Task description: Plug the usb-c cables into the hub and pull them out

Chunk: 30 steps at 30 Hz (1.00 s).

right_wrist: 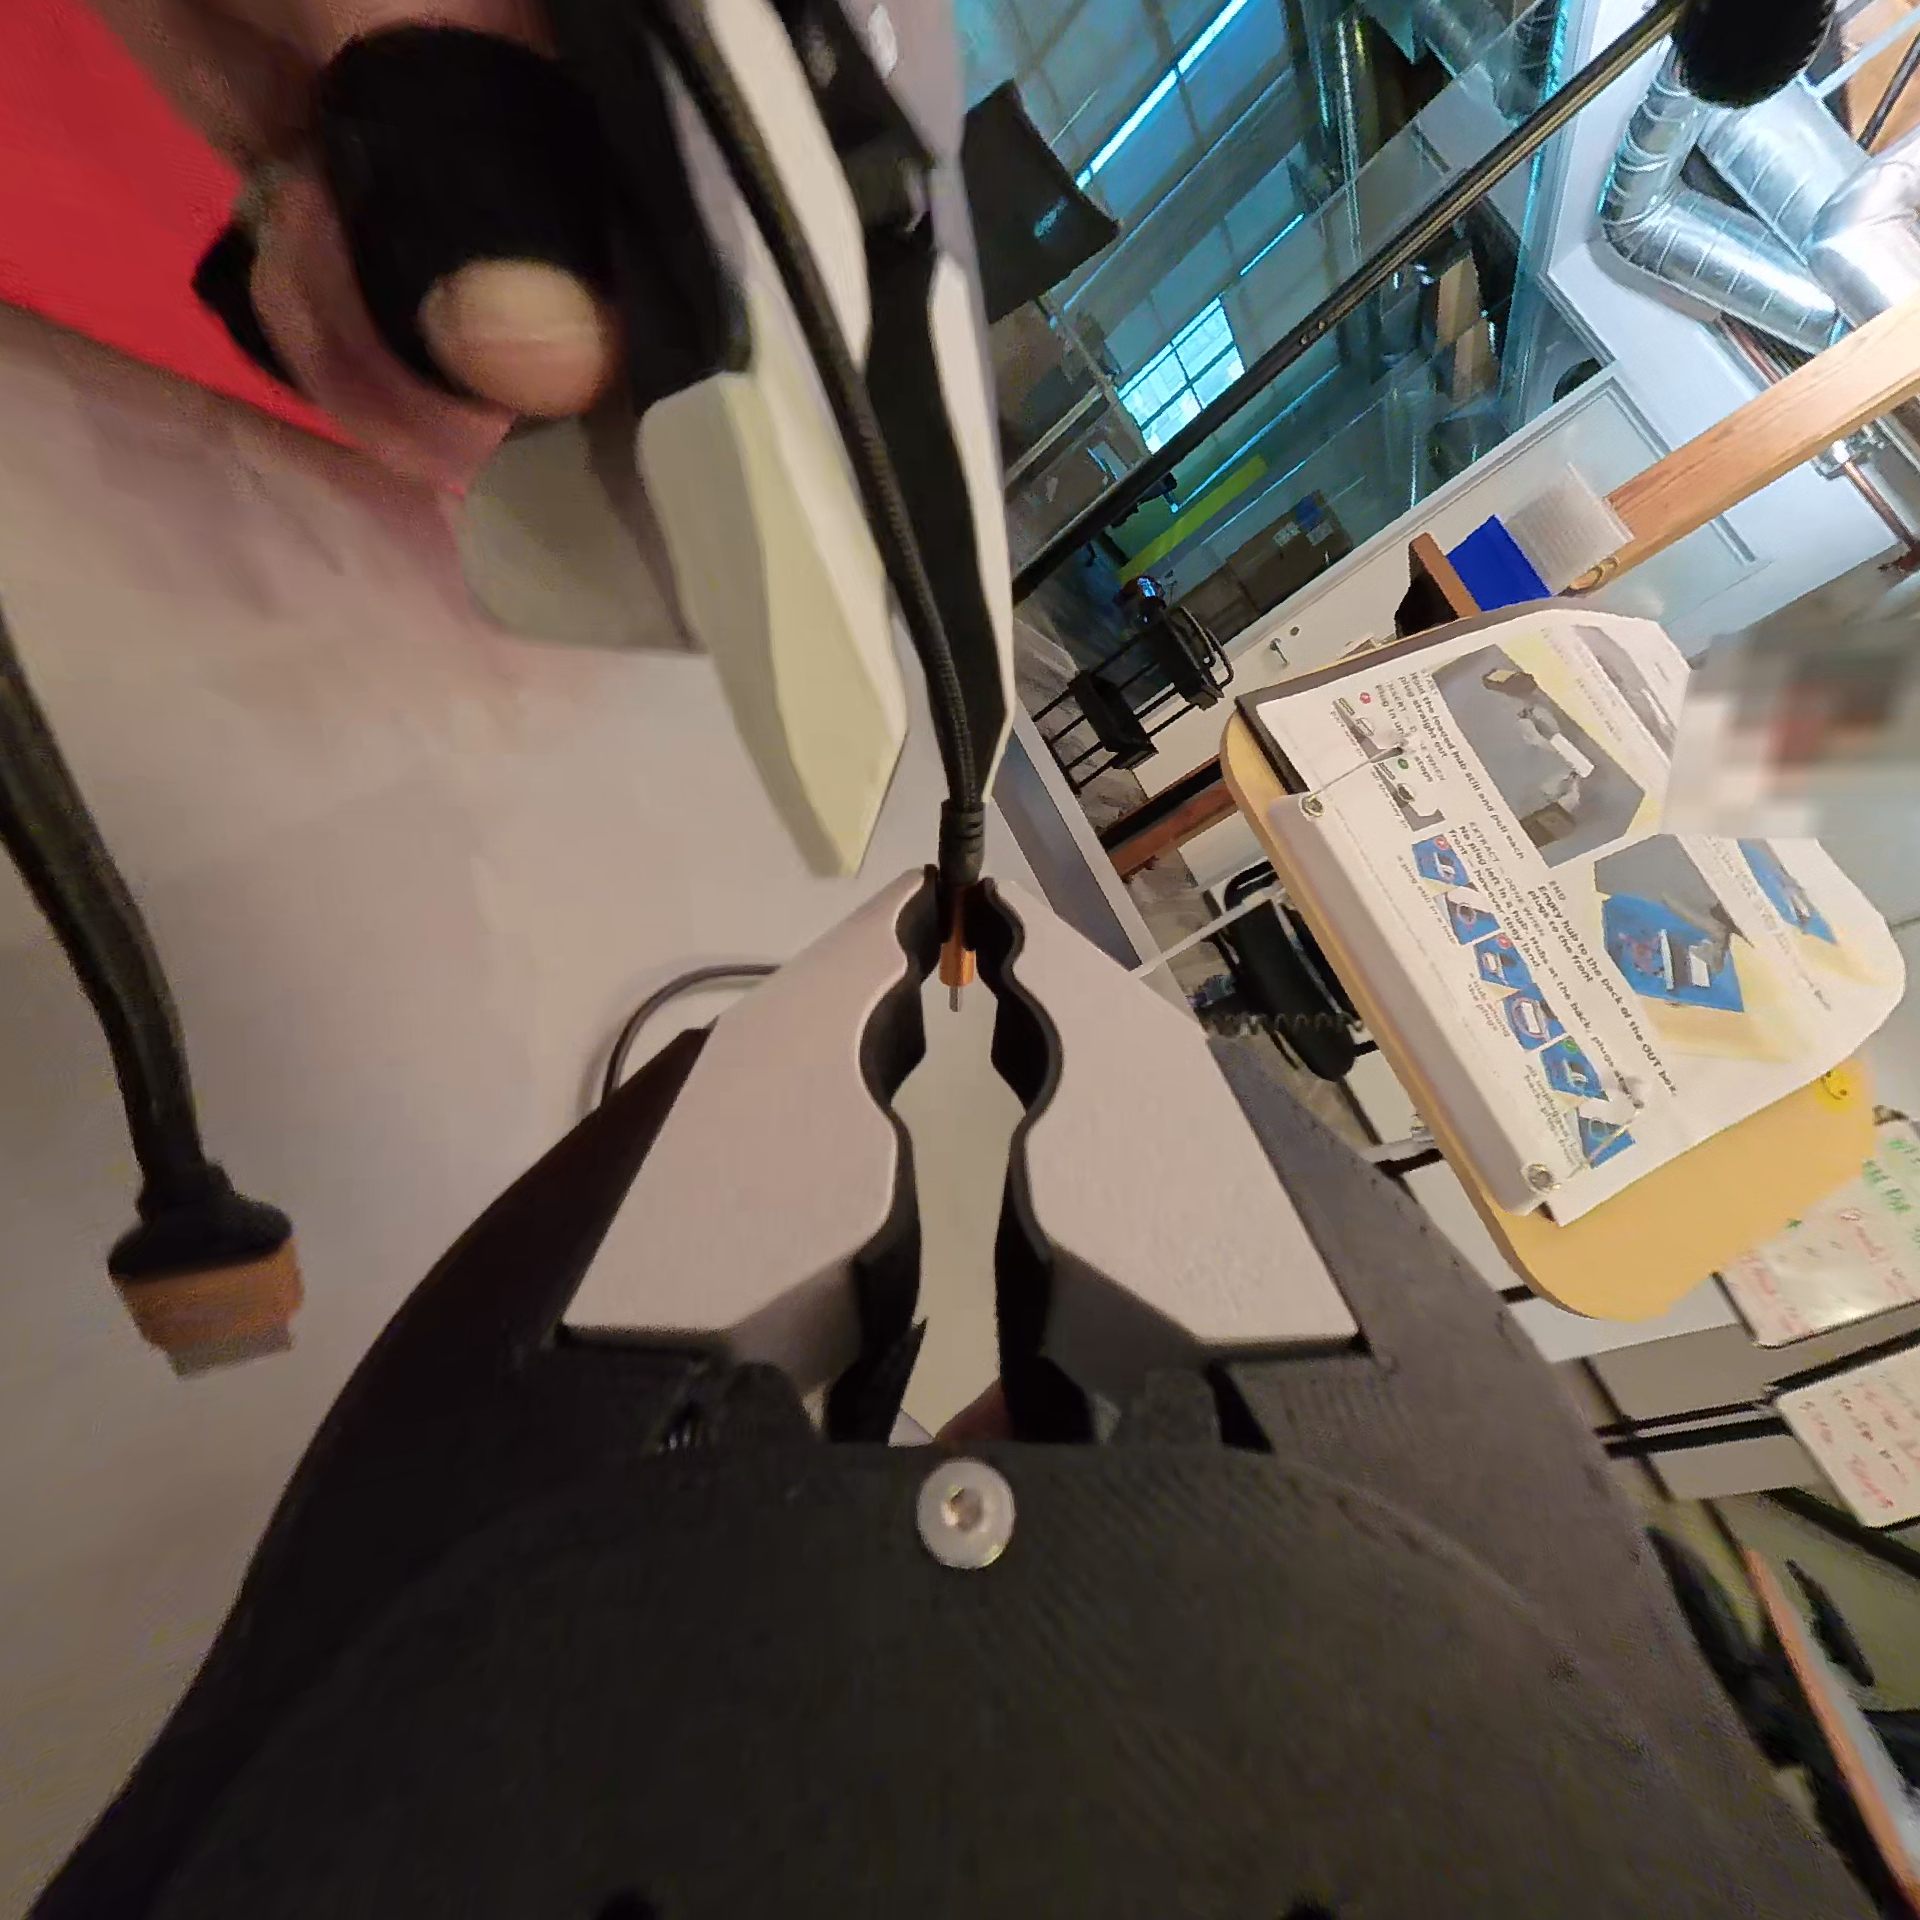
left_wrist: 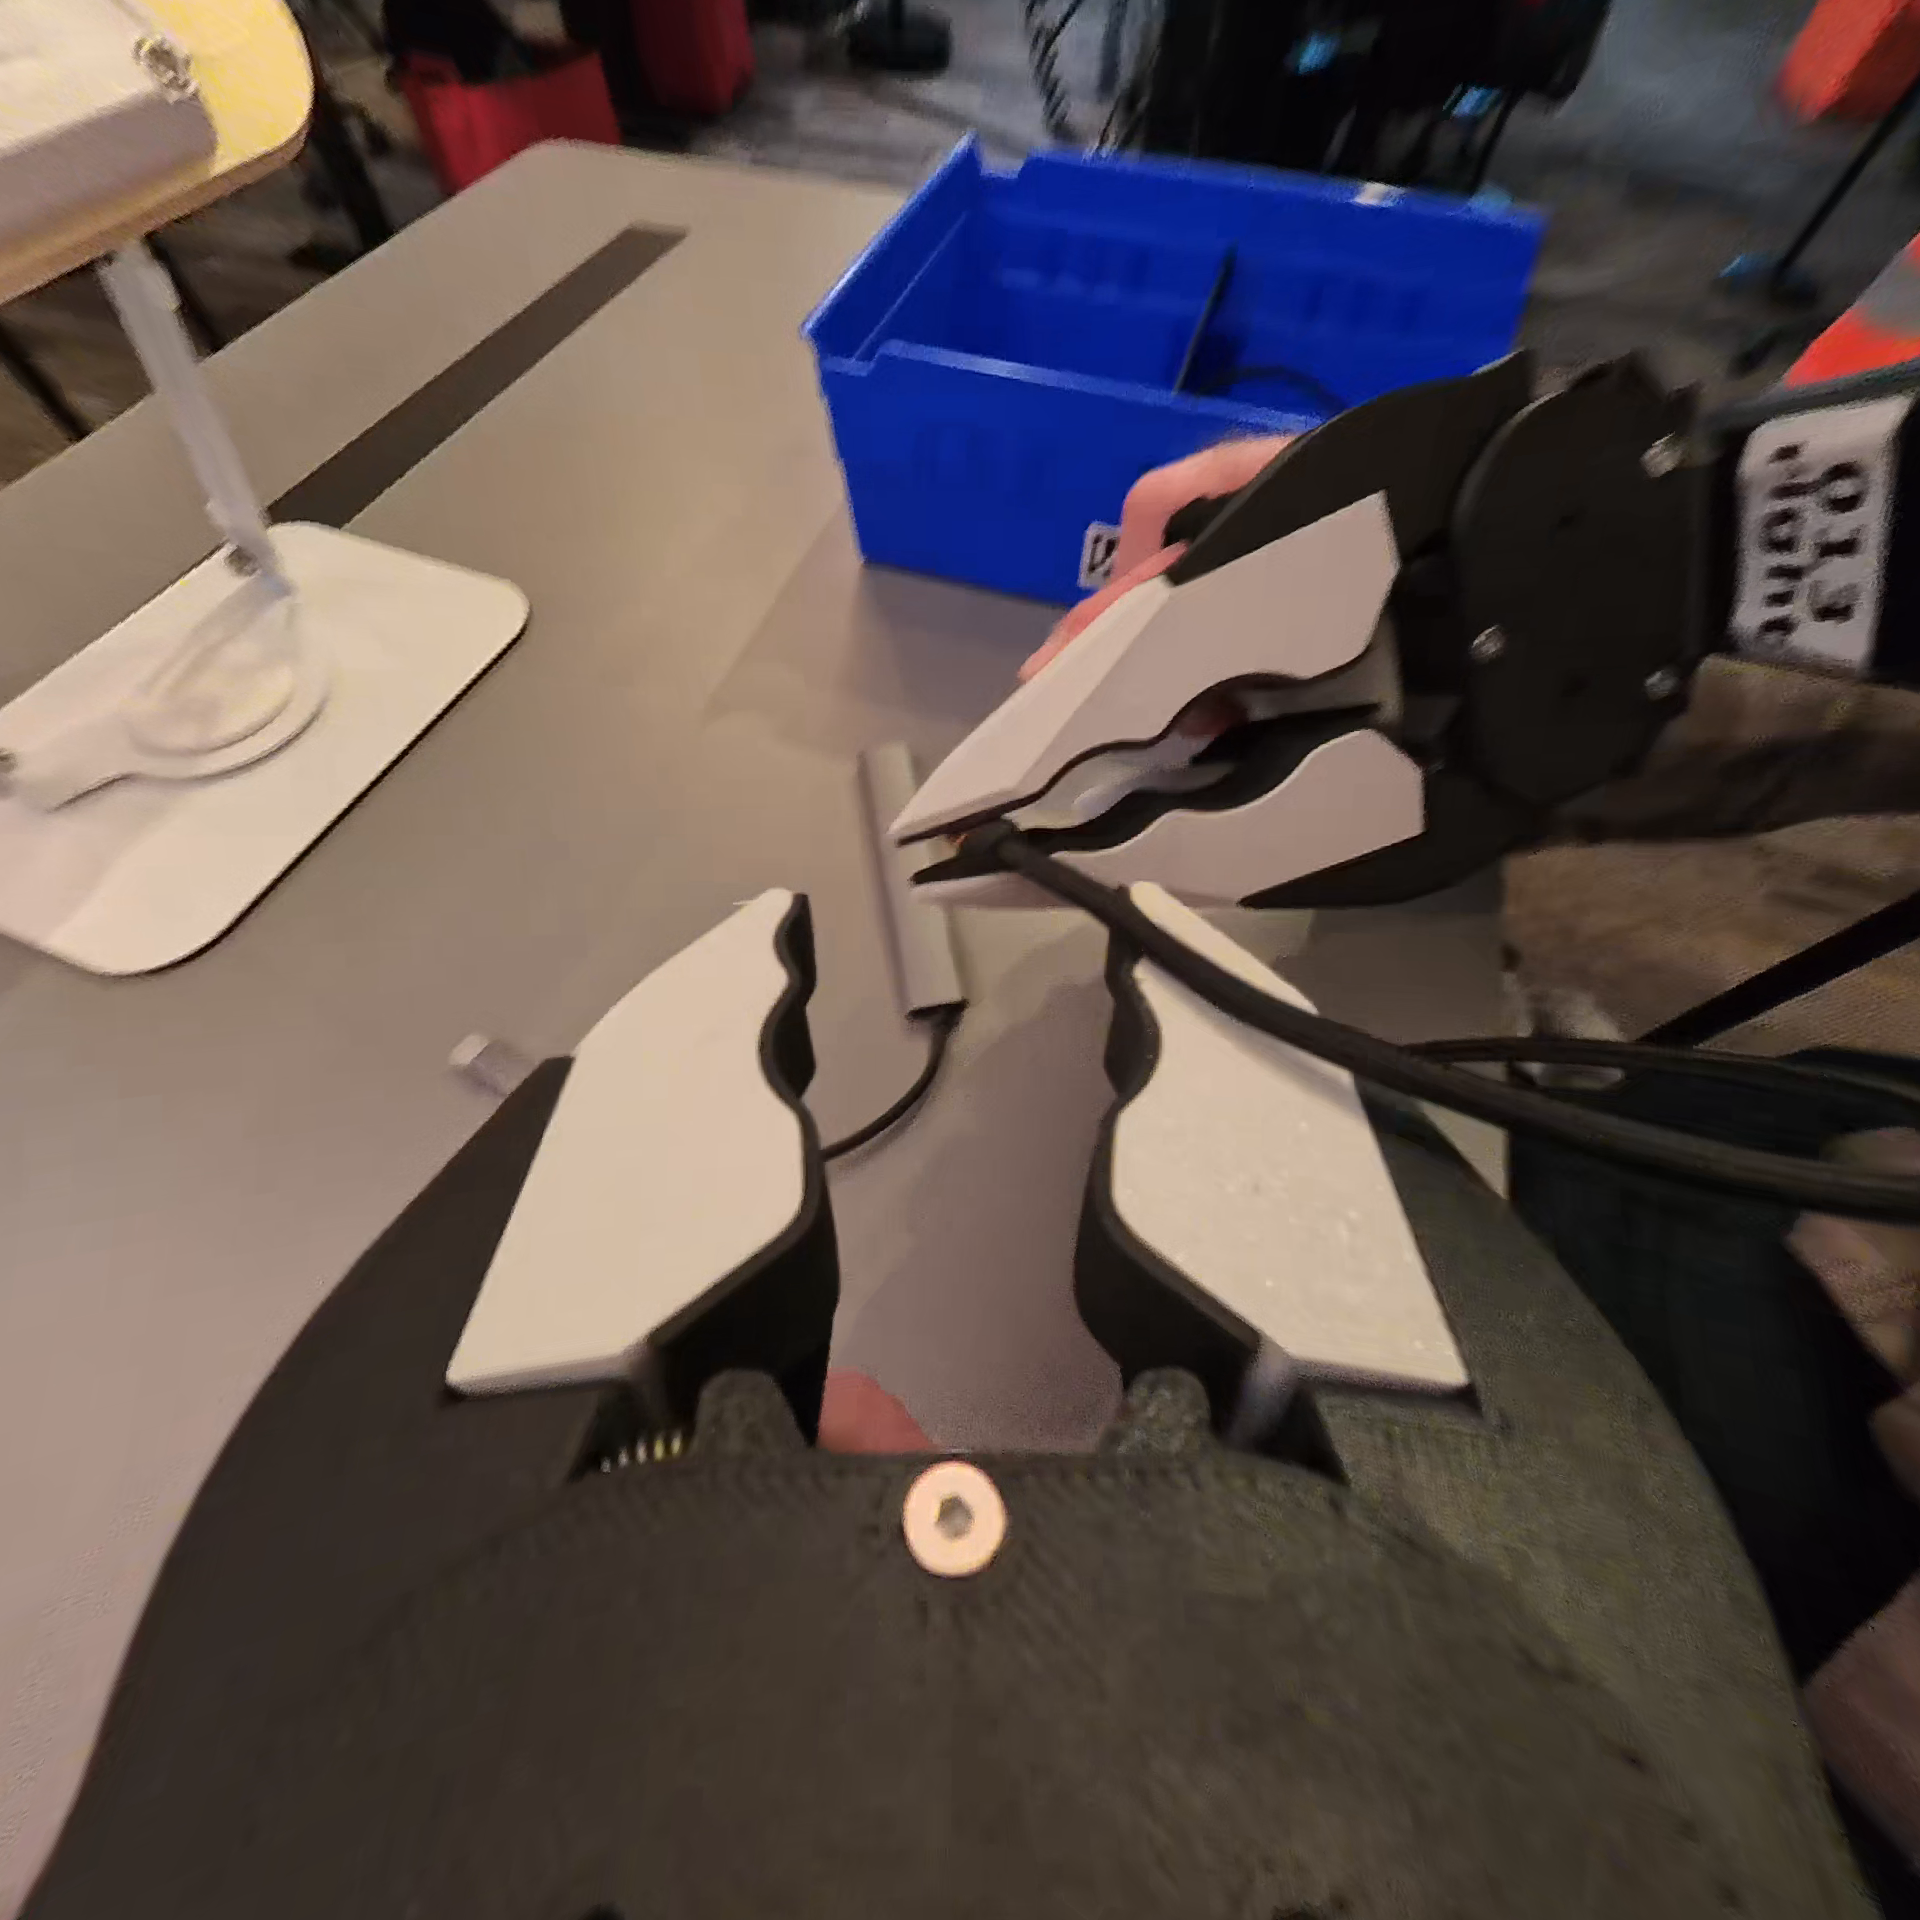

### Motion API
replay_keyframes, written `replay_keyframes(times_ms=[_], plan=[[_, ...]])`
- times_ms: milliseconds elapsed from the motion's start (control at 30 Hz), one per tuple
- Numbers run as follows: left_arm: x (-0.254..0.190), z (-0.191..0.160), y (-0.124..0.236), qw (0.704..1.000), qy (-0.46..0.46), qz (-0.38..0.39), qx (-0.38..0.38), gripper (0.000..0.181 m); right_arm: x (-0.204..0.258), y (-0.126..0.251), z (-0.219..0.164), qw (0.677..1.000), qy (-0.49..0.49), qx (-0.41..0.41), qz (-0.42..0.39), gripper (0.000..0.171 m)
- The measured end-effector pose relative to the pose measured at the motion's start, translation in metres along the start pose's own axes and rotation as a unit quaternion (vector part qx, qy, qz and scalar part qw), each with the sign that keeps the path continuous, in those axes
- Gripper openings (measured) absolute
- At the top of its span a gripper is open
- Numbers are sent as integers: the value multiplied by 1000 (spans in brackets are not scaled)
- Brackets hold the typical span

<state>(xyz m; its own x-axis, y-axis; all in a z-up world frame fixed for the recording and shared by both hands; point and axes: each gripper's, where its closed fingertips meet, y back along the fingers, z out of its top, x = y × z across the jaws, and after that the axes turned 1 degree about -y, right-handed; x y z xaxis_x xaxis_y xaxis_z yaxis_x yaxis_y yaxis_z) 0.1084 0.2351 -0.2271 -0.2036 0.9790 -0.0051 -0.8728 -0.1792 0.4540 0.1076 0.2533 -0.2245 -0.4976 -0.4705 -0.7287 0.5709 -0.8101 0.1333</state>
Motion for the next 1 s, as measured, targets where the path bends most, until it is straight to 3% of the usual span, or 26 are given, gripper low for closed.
replay_keyframes(times_ms=[200, 333, 500, 567, 833, 1000], plan=[[-15, 12, -10, 997, 18, -35, -61, 67, -14, 4, 5, 999, -43, -5, -11, 3], [-18, 24, -10, 992, 47, -56, -105, 68, -8, 4, 7, 1000, 14, 6, -9, 3], [-12, 23, -17, 990, 85, -42, -109, 60, -12, 5, 6, 997, 72, 25, -31, 3], [-7, 24, -15, 988, 96, -25, -121, 40, -14, 7, 8, 994, 101, 32, -42, 3], [-9, 30, -13, 986, 101, -12, -132, 31, -25, 11, 12, 975, 194, 59, -88, 3], [-10, 31, -12, 986, 98, -4, -137, 30, -26, 12, 12, 972, 202, 69, -100, 3]])
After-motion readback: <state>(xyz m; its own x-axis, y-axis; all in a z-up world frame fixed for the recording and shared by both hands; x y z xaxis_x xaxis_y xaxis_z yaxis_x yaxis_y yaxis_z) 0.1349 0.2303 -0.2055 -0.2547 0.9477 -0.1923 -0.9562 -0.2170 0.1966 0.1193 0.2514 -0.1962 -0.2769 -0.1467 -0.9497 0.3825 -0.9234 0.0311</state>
